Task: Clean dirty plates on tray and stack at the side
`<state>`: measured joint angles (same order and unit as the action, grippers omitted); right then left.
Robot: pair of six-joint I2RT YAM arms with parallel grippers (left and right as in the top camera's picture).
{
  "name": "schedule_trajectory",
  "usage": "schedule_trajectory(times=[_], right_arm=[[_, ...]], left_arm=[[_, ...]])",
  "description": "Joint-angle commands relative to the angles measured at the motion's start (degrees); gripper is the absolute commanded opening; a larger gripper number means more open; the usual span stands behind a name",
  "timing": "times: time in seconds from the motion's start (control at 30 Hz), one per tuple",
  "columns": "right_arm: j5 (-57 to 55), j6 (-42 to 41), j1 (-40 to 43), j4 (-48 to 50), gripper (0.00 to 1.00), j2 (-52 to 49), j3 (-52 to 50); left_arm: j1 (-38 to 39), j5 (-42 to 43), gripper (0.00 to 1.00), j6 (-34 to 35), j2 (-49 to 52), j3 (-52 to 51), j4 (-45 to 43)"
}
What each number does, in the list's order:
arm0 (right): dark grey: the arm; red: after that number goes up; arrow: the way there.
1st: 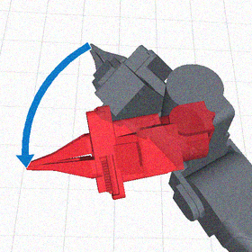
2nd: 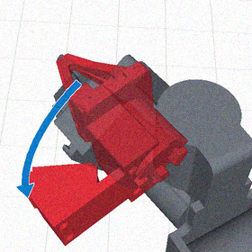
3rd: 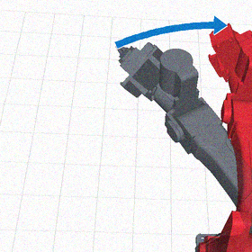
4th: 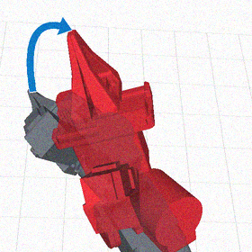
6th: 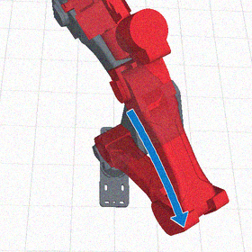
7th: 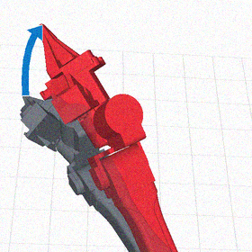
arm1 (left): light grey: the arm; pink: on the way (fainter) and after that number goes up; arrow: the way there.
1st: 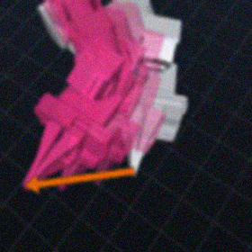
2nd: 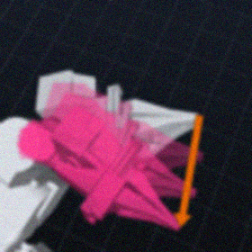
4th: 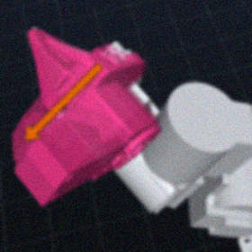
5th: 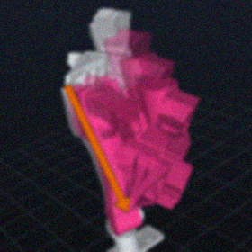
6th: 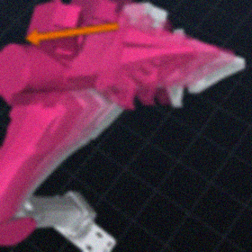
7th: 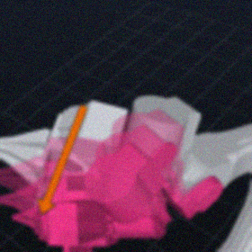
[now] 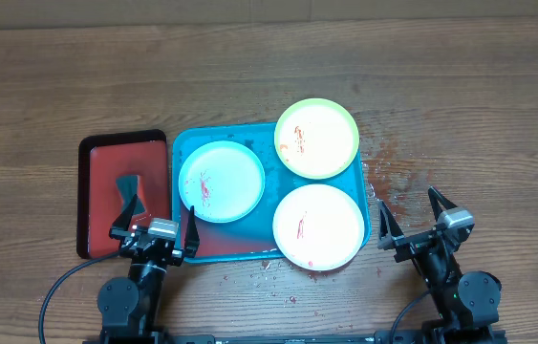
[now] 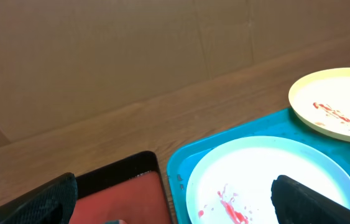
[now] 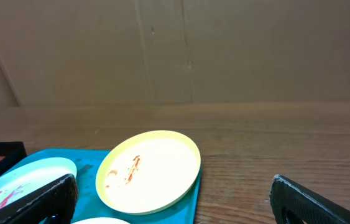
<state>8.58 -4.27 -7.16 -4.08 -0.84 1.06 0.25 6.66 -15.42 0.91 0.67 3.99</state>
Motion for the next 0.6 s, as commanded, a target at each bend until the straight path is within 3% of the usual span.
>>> schedule_trajectory(times=[0.0, 0.37, 0.47, 0.57], right_arm=[[-0.83, -0.17, 0.02, 0.28, 1.00, 0.57, -0.59], [-0.07, -0.22, 0.00, 2.05, 1.00, 0.57, -0.59], [1.60, -0.52, 0.00, 1.75, 1.00, 0.57, -0.59], [1.60, -6.49, 0.13, 1.90, 1.00, 0.57, -0.57]], left_arm=[[-0.37, 0.37, 1.00, 0.20, -0.20, -0.37, -0.13], [-0.33, 0.20, 1.00, 0.44, -0.17, -0.37, -0.09], [-0.33, 0.74, 1.00, 4.59, -0.17, -0.37, -0.33], [-0.33, 5.42, 1.00, 6.95, -0.17, -0.35, -2.47]])
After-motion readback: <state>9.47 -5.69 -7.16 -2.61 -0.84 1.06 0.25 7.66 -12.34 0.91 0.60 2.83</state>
